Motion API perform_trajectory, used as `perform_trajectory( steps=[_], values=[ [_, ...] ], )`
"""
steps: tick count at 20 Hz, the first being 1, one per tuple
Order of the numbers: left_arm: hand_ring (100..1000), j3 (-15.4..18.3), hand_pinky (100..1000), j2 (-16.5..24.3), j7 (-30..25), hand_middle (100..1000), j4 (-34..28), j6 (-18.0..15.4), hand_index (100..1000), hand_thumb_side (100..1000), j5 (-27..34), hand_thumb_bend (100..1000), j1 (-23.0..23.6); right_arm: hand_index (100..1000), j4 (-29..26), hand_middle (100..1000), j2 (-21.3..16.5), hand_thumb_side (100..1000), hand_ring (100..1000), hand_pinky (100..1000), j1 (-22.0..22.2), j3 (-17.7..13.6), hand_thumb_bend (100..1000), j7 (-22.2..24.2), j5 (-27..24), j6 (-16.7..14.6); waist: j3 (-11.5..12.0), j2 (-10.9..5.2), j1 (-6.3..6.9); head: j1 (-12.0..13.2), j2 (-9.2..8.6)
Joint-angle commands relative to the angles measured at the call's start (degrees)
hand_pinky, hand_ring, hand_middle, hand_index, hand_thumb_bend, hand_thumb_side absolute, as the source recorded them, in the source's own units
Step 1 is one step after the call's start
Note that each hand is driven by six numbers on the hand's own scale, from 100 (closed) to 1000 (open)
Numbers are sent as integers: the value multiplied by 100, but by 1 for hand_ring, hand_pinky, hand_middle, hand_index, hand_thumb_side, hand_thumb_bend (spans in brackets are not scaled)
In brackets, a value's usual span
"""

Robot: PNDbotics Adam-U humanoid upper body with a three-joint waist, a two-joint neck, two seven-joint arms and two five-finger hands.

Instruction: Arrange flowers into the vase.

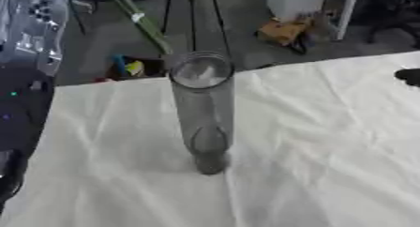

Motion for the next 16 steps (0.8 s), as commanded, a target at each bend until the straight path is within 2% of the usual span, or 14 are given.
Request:
perform_trajectory(
  steps=[1,10,16],
  values=[
    [100,12,100,30,-178,100,-95,-97,111,644,-33,207,-153,836,-110,512,-59,902,683,825,-77,3,100,32,-57,-9,-19,-76,45,16,-65],
    [100,-73,100,-65,-579,100,-68,-230,112,638,-186,206,-147,836,-110,511,-55,897,683,827,-97,11,100,59,-74,-12,-68,-31,80,45,-39],
    [100,-60,100,-114,-844,100,-116,-375,112,624,-377,208,-167,837,-110,510,-52,894,683,829,-127,20,100,84,-82,-13,-143,33,128,107,-82]
  ],
)
